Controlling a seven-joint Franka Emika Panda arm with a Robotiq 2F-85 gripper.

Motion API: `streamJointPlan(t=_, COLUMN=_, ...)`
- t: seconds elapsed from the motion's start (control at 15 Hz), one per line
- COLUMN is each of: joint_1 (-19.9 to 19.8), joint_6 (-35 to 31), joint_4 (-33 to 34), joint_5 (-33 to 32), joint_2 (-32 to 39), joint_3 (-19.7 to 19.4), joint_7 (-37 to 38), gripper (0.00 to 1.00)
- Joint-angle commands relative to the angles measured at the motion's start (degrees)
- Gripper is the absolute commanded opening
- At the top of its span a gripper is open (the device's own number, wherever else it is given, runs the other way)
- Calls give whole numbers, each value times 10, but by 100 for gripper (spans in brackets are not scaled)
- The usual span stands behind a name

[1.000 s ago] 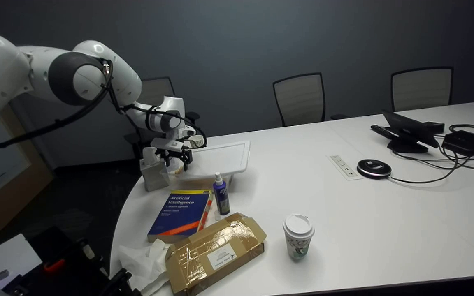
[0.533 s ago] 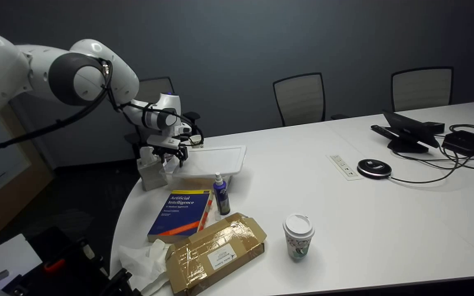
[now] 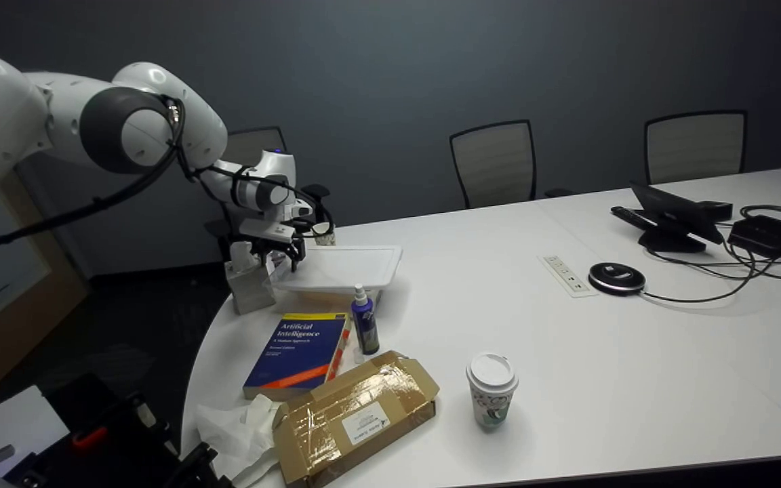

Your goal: Cover the bowl

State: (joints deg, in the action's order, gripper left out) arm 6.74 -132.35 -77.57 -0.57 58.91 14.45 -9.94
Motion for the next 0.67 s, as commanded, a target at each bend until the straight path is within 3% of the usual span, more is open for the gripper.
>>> streamJointPlan(t=0.0, joint_1=-1, joint_6=31, joint_4=2, joint_5=20, joint_2=-12, joint_3=7, joint_7=-29, gripper=100)
streamJointPlan(t=0.6, joint_1=-5, joint_6=67, joint_4=10, joint_5=39, joint_2=-13, joint_3=21, joint_7=-68, gripper=100)
